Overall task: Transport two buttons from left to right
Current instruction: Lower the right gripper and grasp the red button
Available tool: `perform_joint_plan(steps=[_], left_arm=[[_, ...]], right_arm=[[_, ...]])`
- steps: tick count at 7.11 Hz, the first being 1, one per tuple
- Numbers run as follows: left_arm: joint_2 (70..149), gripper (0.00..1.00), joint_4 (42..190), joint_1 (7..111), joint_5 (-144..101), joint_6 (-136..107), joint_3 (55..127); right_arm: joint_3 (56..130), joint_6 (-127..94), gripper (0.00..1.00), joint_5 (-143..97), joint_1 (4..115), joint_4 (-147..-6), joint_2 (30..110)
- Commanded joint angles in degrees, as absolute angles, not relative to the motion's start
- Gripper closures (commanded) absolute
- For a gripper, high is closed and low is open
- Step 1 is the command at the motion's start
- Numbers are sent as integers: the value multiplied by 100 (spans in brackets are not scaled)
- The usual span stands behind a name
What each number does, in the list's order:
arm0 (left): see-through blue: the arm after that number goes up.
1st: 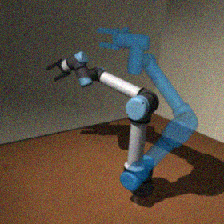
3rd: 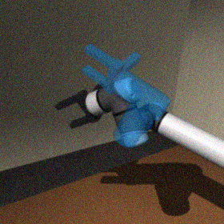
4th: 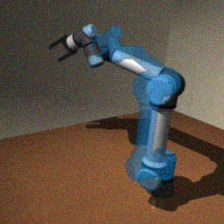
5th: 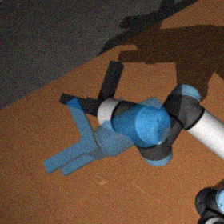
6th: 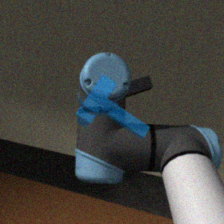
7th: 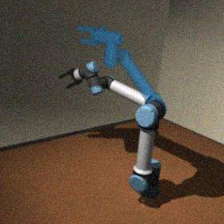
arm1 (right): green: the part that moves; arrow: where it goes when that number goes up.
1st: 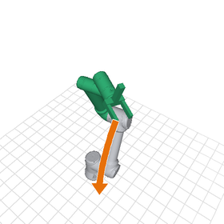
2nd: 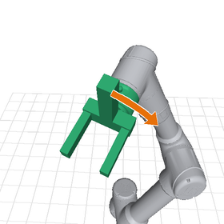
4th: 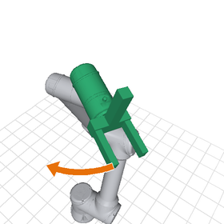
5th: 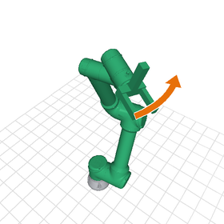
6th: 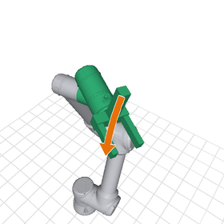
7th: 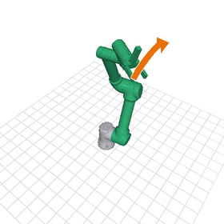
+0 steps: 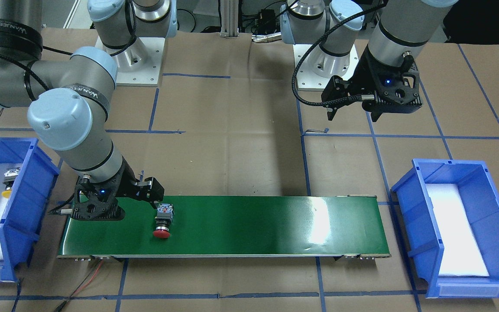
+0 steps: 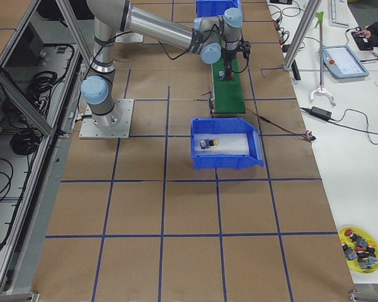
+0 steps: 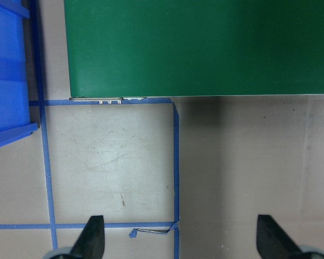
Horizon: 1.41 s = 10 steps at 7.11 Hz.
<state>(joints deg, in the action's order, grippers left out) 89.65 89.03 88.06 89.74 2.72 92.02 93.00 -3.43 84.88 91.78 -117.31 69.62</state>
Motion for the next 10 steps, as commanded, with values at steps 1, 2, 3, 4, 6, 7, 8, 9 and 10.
perform_joint_plan(steps=[1,2,3,4,6,7,8,9,10], left_arm=[[8965,0,8903,8807,8974,272,9202],[8974,0,8903,8807,8974,272,9193],[8974,0,8903,8807,8974,272,9193],[8974,0,8903,8807,8974,272,9193],[8974,0,8903,8807,8974,272,9185],[8974,0,8903,8807,8974,272,9185],[8974,0,8903,8807,8974,272,9185],[8974,0,8903,8807,8974,272,9185],[8974,0,8903,8798,8974,272,9185]], right_arm=[[9290,-351,0,8482,9176,-11830,6742],[9307,-352,0,8473,9176,-11839,6646],[9308,-369,0,8464,9176,-11839,6540],[9299,-369,0,8455,9176,-11865,6435],[9334,-378,21,8533,9167,-12241,6294],[9343,-308,60,8569,9158,-12156,6293],[9343,-273,83,8622,9106,-12129,6302],[9317,-229,94,8735,8992,-11955,6337],[9247,-46,95,8762,8808,-11701,6441]])
